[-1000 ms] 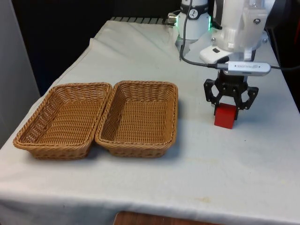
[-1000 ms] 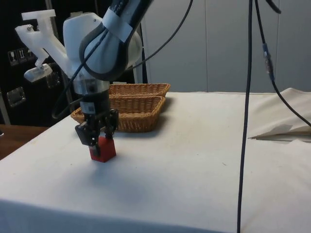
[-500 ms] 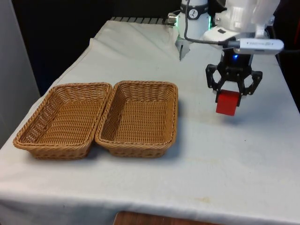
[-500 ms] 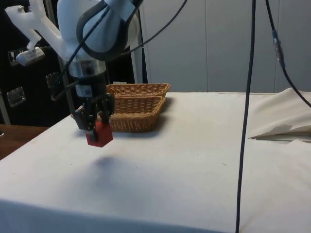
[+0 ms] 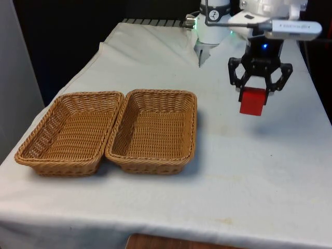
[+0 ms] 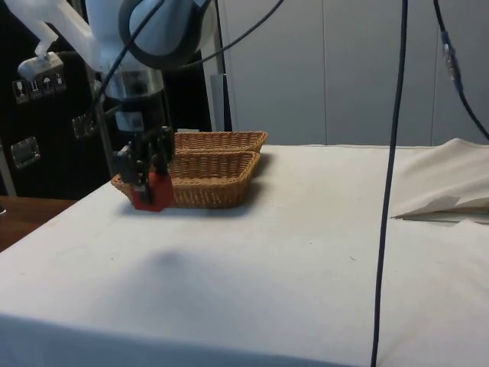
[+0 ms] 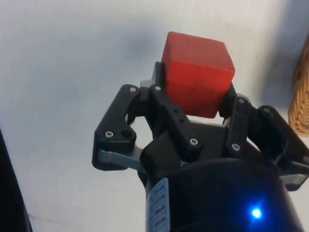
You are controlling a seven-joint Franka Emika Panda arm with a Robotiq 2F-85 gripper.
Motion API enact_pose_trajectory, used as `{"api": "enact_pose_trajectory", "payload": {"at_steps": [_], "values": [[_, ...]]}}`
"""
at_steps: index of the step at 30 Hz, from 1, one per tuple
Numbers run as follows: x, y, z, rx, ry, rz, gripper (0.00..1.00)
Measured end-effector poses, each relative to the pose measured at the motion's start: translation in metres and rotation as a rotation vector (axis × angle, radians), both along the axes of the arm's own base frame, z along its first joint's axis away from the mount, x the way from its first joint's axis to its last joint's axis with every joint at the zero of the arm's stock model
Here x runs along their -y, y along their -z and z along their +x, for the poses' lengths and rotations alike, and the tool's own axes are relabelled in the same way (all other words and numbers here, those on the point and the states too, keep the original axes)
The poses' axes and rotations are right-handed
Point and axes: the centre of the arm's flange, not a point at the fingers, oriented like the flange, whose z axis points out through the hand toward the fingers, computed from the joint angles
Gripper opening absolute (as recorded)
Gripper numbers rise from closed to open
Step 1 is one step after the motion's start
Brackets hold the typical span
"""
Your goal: Pick up the red cube and place it into the right basket.
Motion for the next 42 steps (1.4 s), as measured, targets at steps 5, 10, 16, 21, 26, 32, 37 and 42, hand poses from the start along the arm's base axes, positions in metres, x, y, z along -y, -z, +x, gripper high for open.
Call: {"api": "enact_pose_trajectory", "payload": {"at_steps": [5, 10, 16, 21, 26, 32, 37, 42], "values": [[0.005, -0.011, 0.0, -0.001, -0.012, 0.003, 0.03], [0.017, -0.015, 0.002, 0.0, -0.015, 0.029, 0.03], [0.029, -0.021, 0.004, 0.003, -0.014, 0.06, 0.03], [0.04, -0.024, 0.005, 0.004, -0.013, 0.087, 0.03], [0.058, -0.025, 0.006, 0.003, -0.012, 0.108, 0.03], [0.074, -0.024, 0.007, 0.003, -0.013, 0.105, 0.03], [0.095, -0.025, 0.008, 0.002, -0.019, 0.091, 0.03], [0.111, -0.024, 0.009, 0.001, -0.021, 0.079, 0.03]]}}
